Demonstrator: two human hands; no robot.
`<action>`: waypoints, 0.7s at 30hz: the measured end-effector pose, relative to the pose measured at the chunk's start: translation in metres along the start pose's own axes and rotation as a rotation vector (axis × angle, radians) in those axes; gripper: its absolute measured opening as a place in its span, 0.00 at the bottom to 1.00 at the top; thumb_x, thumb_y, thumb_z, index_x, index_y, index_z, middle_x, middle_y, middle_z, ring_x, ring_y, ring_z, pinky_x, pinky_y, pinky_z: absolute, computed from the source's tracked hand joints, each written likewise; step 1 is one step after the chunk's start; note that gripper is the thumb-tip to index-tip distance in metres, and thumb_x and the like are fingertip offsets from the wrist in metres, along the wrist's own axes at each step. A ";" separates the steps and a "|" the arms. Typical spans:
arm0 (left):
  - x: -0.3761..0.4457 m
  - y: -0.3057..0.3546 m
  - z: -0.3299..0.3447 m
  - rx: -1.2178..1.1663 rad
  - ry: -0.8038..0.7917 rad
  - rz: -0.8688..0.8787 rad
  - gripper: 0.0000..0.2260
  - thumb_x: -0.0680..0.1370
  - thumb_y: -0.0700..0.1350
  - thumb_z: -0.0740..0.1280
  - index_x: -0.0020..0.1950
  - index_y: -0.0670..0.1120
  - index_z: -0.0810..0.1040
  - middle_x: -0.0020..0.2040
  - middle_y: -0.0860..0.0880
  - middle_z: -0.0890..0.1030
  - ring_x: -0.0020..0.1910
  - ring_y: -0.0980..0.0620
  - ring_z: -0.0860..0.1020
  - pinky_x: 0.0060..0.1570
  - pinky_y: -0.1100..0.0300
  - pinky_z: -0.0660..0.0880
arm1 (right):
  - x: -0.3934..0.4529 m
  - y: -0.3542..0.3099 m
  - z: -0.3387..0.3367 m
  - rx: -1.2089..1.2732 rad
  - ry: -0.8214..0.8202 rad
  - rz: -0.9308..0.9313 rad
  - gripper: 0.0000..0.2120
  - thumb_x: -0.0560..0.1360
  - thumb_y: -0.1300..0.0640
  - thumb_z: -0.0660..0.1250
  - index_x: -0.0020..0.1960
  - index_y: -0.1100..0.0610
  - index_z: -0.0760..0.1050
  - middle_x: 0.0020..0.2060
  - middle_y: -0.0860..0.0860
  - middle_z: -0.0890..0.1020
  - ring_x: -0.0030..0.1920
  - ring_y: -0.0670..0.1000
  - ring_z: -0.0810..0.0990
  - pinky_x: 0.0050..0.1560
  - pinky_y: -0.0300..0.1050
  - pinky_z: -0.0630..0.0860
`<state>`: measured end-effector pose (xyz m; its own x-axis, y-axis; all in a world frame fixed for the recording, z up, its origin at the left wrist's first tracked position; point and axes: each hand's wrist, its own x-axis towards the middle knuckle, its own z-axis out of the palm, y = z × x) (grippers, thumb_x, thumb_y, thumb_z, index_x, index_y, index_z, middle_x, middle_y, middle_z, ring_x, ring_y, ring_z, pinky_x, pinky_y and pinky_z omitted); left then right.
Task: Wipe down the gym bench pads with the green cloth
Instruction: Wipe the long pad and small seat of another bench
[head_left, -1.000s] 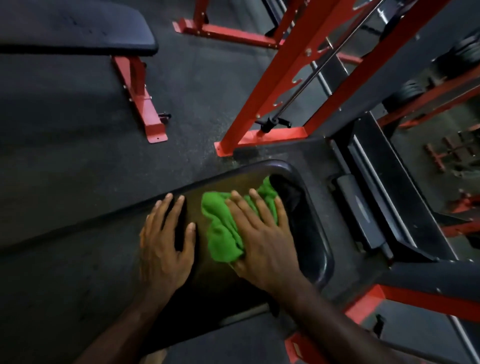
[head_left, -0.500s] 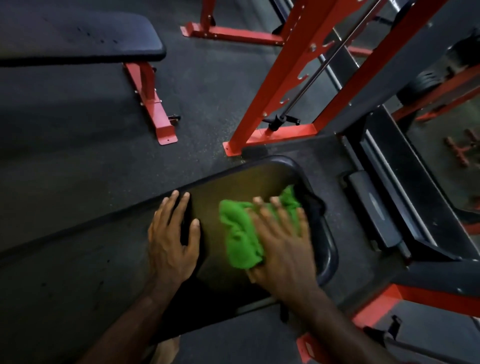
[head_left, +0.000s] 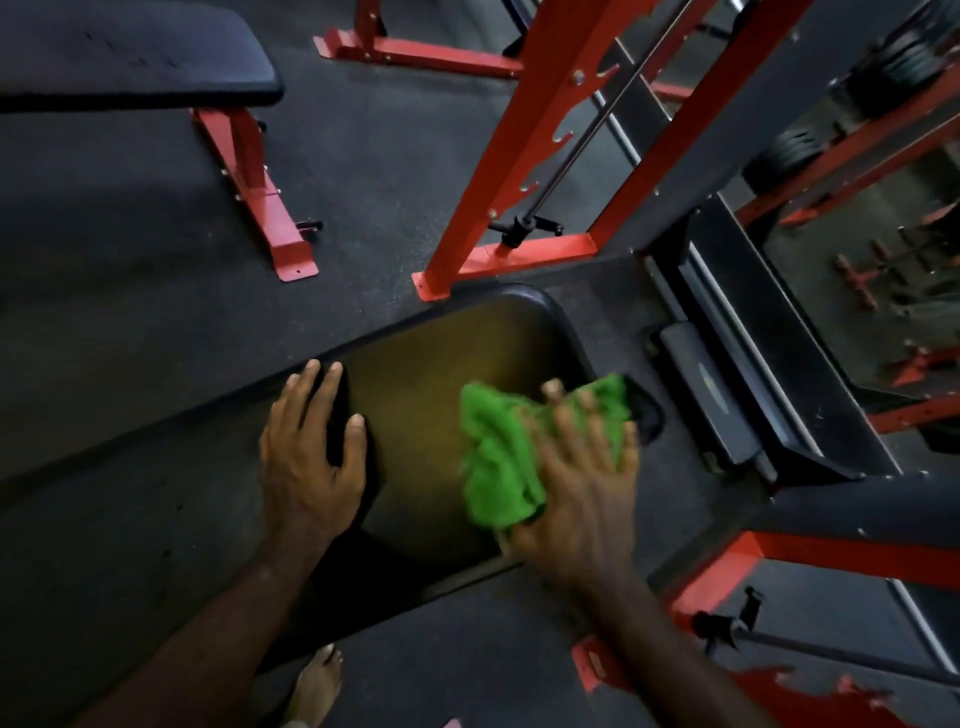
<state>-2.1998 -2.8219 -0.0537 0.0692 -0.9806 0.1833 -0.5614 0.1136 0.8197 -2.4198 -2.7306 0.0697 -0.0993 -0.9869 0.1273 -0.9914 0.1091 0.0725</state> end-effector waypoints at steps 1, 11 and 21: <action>0.000 0.000 0.000 0.006 -0.008 -0.008 0.25 0.82 0.53 0.61 0.79 0.49 0.69 0.80 0.50 0.67 0.80 0.47 0.63 0.74 0.42 0.64 | 0.012 0.007 -0.003 0.032 0.049 0.145 0.46 0.64 0.30 0.67 0.79 0.46 0.68 0.82 0.51 0.62 0.82 0.62 0.58 0.77 0.71 0.55; 0.000 0.000 -0.001 0.000 -0.025 -0.014 0.26 0.81 0.52 0.61 0.79 0.49 0.69 0.81 0.49 0.66 0.80 0.46 0.63 0.75 0.43 0.63 | -0.033 -0.016 0.010 -0.042 -0.029 -0.022 0.48 0.67 0.28 0.66 0.83 0.44 0.60 0.84 0.50 0.55 0.83 0.60 0.51 0.77 0.72 0.50; 0.000 -0.003 0.000 -0.004 -0.028 0.017 0.26 0.82 0.52 0.60 0.79 0.48 0.69 0.81 0.48 0.66 0.81 0.47 0.62 0.76 0.41 0.63 | 0.009 -0.067 0.019 -0.083 -0.090 -0.035 0.50 0.63 0.32 0.67 0.83 0.45 0.59 0.83 0.52 0.57 0.83 0.64 0.52 0.77 0.75 0.48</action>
<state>-2.1981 -2.8225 -0.0562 0.0362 -0.9826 0.1822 -0.5594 0.1311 0.8185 -2.3563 -2.7494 0.0470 -0.0759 -0.9965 0.0339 -0.9843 0.0803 0.1570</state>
